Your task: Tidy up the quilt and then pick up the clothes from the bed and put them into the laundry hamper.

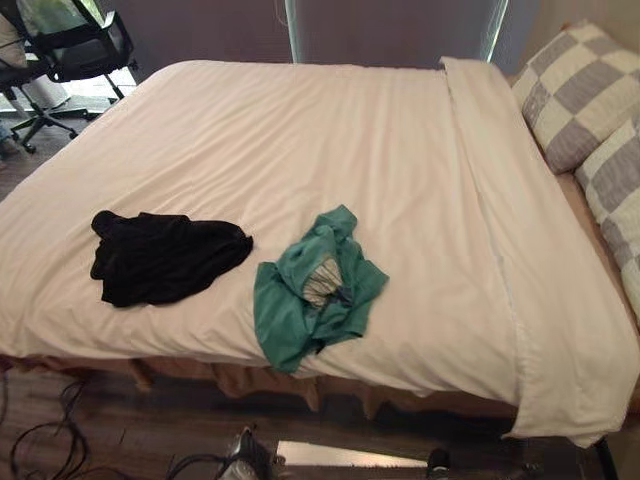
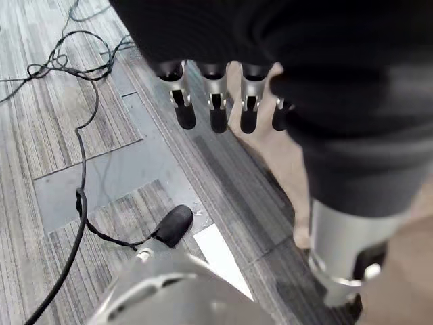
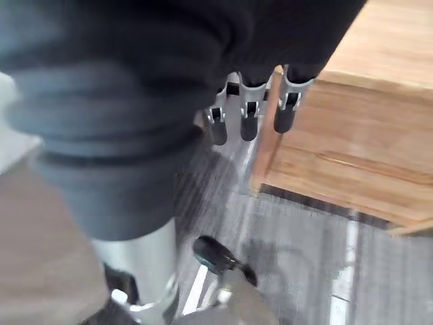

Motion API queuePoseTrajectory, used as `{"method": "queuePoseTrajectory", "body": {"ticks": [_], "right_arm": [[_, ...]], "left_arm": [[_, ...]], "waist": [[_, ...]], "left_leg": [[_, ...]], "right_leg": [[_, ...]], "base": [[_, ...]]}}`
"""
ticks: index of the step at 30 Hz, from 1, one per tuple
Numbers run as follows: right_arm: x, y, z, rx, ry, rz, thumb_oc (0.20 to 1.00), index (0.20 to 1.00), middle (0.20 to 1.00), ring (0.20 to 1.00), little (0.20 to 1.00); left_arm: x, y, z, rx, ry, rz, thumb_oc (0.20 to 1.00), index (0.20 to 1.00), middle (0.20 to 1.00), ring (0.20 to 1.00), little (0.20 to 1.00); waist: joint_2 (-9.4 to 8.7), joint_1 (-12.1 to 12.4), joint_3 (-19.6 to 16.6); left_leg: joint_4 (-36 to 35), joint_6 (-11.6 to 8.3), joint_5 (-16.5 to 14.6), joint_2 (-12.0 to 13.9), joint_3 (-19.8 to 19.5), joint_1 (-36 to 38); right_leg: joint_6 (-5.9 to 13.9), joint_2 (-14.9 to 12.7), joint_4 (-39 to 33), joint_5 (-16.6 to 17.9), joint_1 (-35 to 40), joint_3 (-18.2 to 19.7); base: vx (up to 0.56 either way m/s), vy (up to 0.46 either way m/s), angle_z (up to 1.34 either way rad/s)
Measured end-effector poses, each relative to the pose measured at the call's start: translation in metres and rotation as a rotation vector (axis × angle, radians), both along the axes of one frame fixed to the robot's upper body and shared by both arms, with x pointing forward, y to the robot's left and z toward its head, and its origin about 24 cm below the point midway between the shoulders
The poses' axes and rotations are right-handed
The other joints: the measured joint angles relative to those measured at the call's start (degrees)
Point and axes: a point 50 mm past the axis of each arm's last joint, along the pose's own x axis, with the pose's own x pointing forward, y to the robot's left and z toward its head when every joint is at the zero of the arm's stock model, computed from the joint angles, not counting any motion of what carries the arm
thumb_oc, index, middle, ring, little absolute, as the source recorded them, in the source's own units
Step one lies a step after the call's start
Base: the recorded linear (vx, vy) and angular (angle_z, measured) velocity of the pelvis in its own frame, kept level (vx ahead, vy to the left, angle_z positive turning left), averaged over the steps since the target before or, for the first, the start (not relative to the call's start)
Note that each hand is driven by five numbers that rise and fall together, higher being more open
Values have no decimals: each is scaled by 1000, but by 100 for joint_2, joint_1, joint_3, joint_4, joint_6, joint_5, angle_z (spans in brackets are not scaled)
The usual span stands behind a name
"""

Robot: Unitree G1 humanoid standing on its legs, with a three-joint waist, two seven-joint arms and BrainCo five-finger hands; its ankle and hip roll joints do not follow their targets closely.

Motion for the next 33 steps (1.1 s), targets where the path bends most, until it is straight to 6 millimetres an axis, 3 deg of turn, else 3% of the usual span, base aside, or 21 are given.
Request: {"method": "queuePoseTrajectory", "body": {"ticks": [1,2,3,4,5,7,9,12,13,15,16,17,19,22,24,26,27,28,30,32,33], "right_arm": [[-2,16,-6,37,17,11,1000,1000,1000,1000,1000],[0,30,-10,67,28,50,1000,1000,1000,1000,1000],[-4,33,-11,73,37,66,1000,1000,1000,1000,1000],[-5,52,-15,111,49,107,1000,1000,1000,1000,1000],[-5,56,-16,107,60,145,1000,1000,1000,1000,1000],[8,60,-14,114,23,203,1000,1000,1000,1000,1000],[23,65,-11,124,-32,259,1000,1000,1000,1000,1000],[28,69,-11,132,-51,292,1000,1000,1000,1000,1000],[34,75,-11,142,-58,325,1000,1000,1000,1000,1000],[45,71,-8,136,-78,338,1000,1000,1000,1000,1000],[49,68,-7,128,-73,343,1000,1000,1000,1000,1000],[49,58,-6,110,-55,345,1000,1000,1000,1000,1000],[52,44,-2,71,-80,292,1000,1000,1000,1000,1000],[64,29,7,13,-120,313,1000,1000,1000,1000,1000],[64,18,12,-10,-144,310,1000,1000,1000,1000,1000],[62,12,13,-21,-142,292,1000,1000,1000,1000,1000],[57,7,13,-25,-139,275,1000,1000,1000,1000,1000],[58,13,11,-13,-144,265,1000,1000,1000,1000,1000],[64,52,4,67,-187,269,1000,1000,1000,1000,1000],[74,77,4,127,-236,305,1000,1000,1000,1000,1000],[74,82,3,142,-246,309,1000,1000,1000,1000,1000]], "left_arm": [[0,12,2,26,1,10,1000,1000,1000,1000,1000],[-1,25,5,64,5,16,1000,1000,1000,1000,1000],[0,29,7,78,-1,18,1000,1000,1000,1000,1000],[-5,39,8,105,12,26,1000,1000,1000,1000,1000],[-9,44,8,120,23,28,1000,1000,1000,1000,1000],[-21,49,7,134,65,47,1000,1000,1000,1000,1000],[-26,47,4,128,99,58,1000,1000,1000,1000,1000],[-34,35,-1,93,130,62,1000,1000,1000,1000,1000],[-22,36,2,97,88,39,1000,1000,1000,1000,1000],[-6,28,5,72,19,27,1000,1000,1000,1000,1000],[-2,27,6,70,-7,27,1000,1000,1000,1000,1000],[-9,21,3,58,9,27,1000,1000,1000,1000,1000],[-16,12,-1,55,42,5,1000,1000,1000,1000,1000],[-13,9,-2,55,53,-14,1000,1000,1000,1000,1000],[11,-8,2,18,-22,-49,1000,1000,1000,1000,1000],[20,-27,3,-41,-69,-70,1000,1000,1000,1000,1000],[29,-47,5,-89,-101,-112,1000,1000,1000,1000,1000],[29,-49,5,-93,-94,-133,1000,1000,1000,1000,1000],[27,-30,6,-45,-80,-137,1000,1000,1000,1000,1000],[8,-11,2,0,-22,-112,1000,1000,1000,1000,1000],[5,-5,2,12,-13,-101,1000,1000,1000,1000,1000]], "waist": [[-345,42,-15],[-510,140,-18],[-452,84,-38],[-452,94,-41],[-385,138,-15],[-149,68,-61],[-46,-69,5],[16,-179,53],[-210,-153,193],[-204,32,413],[-188,195,560],[-49,192,598],[203,79,578],[388,-236,466],[495,-263,385],[590,-225,263],[719,-237,148],[550,-251,139],[-241,-250,-15],[-459,-206,-104],[-413,-204,-86]], "left_leg": [[102,2,-15,-307,149,21],[182,127,-165,-463,531,52],[239,153,-457,-511,625,152],[130,537,-628,-704,794,323],[-165,696,-640,-800,915,608],[-414,893,-545,-799,915,718],[-409,1036,-481,-1093,680,573],[-353,1148,-518,-1625,455,648],[452,1085,-659,-1863,467,320],[1746,803,-767,-1838,509,-236],[2624,405,-603,-1702,529,-702],[3160,153,-886,-1066,742,-1207],[2564,287,-1015,-141,961,-1016],[692,61,-750,288,487,-201],[306,-48,-561,224,54,-38],[57,197,-478,89,6,188],[-63,223,-484,10,40,328],[-279,233,-600,-219,140,561],[-380,683,-643,-980,498,756],[-373,1013,-758,-1102,831,867],[-414,1107,-815,-1121,847,898]], "right_leg": [[-231,-354,238,272,-203,23],[-567,-745,467,785,-450,-368],[-672,-688,517,1168,-459,-808],[-638,-896,833,1570,-521,-1259],[-580,-886,1350,1460,-722,-1384],[-221,-305,2430,-157,-1298,-1042],[-168,587,2580,-1104,-1556,-475],[-690,1164,1746,-1518,-1039,-183],[-1234,1142,1239,-1399,-783,250],[-1240,987,1140,-1299,-698,391],[-1308,892,1124,-1247,-697,455],[-1224,946,671,-999,-541,277],[-1026,1100,228,-804,-248,-122],[-746,984,72,-618,-113,-135],[-543,792,207,-499,-236,-44],[-460,626,261,-501,-308,33],[-243,564,146,-333,-228,-28],[-108,314,190,-255,-197,62],[-210,-401,666,72,-646,157],[-368,-486,834,408,-776,-425],[-295,-384,1104,226,-794,-599]], "base": [[-50,602,-52],[-14,456,-58],[-26,767,-61],[-41,542,-57],[-24,421,-76],[-21,216,-56],[18,236,10],[-146,163,67],[-174,130,84],[-163,161,47],[-5,340,-15],[116,482,-27],[94,653,-27],[-32,747,-34],[2,646,4],[36,413,10],[-16,442,7],[-96,481,-8],[-98,417,-48],[-105,449,-79],[-114,282,-48]]}}
